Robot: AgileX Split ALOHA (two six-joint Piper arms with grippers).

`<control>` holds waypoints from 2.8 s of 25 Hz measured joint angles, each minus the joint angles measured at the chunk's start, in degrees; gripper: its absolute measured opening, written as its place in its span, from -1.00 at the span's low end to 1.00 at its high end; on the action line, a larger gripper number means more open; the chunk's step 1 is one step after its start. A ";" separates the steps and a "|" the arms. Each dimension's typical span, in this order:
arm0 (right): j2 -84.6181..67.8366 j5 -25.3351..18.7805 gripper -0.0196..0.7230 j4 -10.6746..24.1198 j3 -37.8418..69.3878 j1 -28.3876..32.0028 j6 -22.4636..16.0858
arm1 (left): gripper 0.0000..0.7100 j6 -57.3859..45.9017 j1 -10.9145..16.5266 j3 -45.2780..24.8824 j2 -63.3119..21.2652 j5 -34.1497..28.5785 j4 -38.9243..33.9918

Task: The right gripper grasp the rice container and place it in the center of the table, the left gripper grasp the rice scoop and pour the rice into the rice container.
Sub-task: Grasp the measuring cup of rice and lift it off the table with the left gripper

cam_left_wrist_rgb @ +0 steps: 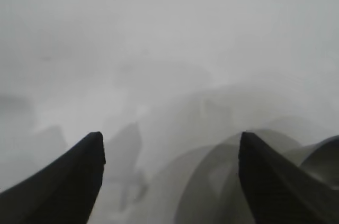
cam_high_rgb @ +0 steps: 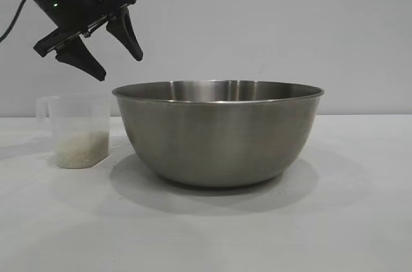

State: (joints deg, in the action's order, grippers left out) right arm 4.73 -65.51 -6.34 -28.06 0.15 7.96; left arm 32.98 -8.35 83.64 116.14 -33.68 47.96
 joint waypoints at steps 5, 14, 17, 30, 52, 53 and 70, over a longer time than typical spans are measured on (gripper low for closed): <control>0.00 0.00 0.55 0.04 0.00 0.00 0.00 | 0.30 -1.77 0.00 0.48 -3.50 -5.29 -11.97; 0.00 0.00 0.55 0.13 0.00 0.00 0.00 | 0.30 -10.23 0.00 0.48 -11.26 -14.81 -24.87; 0.00 0.00 0.55 0.13 0.00 0.00 0.00 | 0.30 -14.03 0.00 0.48 -12.95 -20.74 -28.55; 0.00 0.00 0.55 0.13 0.00 0.00 0.00 | 0.30 -24.39 0.00 -3.40 -24.97 -34.00 -40.31; 0.00 0.10 0.55 0.26 0.00 0.00 0.00 | 0.15 -25.25 0.00 -59.40 -51.69 27.19 -32.05; 0.00 0.10 0.55 0.26 0.00 0.00 0.00 | 0.15 -25.25 -0.22 -61.36 -51.69 30.77 -32.00; 0.00 0.10 0.55 0.26 0.00 0.10 0.00 | 0.15 -28.68 -7.73 -81.71 -44.18 82.27 -39.66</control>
State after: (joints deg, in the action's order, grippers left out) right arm 4.73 -65.41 -6.08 -28.06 0.25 7.96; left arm 4.30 -16.07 1.94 71.96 48.58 8.30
